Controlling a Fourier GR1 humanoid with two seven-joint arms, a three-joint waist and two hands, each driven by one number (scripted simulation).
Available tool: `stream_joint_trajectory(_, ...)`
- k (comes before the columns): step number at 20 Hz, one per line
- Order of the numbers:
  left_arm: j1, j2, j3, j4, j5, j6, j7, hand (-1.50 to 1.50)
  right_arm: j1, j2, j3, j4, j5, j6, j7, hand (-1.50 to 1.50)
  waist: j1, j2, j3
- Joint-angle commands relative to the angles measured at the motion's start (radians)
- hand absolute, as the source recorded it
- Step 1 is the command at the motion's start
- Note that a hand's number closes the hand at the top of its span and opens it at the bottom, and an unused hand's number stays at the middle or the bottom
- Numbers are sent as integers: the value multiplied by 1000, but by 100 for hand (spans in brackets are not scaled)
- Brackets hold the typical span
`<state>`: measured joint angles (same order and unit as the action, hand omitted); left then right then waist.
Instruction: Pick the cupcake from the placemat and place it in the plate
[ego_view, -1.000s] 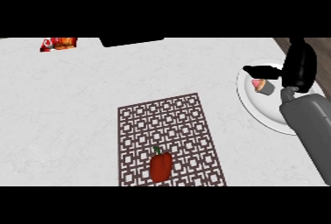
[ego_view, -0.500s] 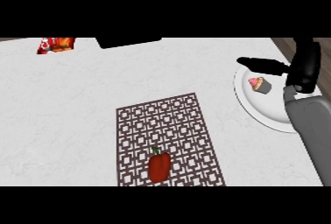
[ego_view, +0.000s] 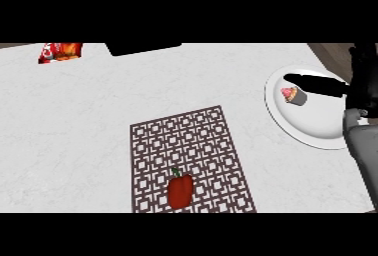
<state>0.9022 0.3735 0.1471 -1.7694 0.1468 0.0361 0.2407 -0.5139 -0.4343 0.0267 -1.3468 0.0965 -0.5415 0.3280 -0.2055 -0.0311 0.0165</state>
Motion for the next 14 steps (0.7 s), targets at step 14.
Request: stream_joint_trajectory(14,-277,-79,-2,-153,40,-24,-122,0,220,-110,-135,-16,-137,149,-174,-150,-26,10,-16)
